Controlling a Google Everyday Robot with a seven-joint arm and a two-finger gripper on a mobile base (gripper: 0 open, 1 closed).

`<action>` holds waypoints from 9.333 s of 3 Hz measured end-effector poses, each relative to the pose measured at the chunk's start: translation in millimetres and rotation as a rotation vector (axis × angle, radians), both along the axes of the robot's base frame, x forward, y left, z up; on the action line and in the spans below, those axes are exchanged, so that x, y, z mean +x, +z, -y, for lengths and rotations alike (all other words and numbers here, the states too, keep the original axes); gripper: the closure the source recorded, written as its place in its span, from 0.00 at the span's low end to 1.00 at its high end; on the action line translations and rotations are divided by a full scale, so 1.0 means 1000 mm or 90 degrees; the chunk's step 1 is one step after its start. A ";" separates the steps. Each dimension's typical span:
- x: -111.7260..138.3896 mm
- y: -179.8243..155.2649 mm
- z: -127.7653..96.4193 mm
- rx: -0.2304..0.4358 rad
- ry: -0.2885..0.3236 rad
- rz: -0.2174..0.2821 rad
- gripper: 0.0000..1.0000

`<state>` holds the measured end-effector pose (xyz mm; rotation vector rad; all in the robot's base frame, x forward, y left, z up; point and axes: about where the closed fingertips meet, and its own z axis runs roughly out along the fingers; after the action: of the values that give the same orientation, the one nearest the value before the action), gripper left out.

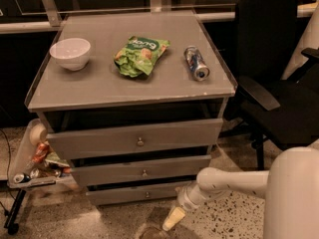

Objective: Open bottom drawer

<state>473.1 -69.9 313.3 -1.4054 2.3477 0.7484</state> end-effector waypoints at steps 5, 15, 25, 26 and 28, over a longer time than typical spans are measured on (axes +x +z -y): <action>0.094 -0.087 -0.012 -0.051 -0.037 0.119 0.00; 0.028 -0.059 -0.009 -0.081 -0.019 0.068 0.00; -0.006 -0.124 -0.008 -0.123 0.032 -0.011 0.00; -0.005 -0.123 -0.009 -0.123 0.032 -0.011 0.00; -0.033 -0.118 0.003 -0.119 0.043 -0.040 0.00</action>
Offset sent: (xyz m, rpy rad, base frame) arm 0.0487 0.0143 -0.0411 0.0051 -0.1588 -0.0609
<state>440.3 -72.8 195.8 -1.5654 2.4852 0.6122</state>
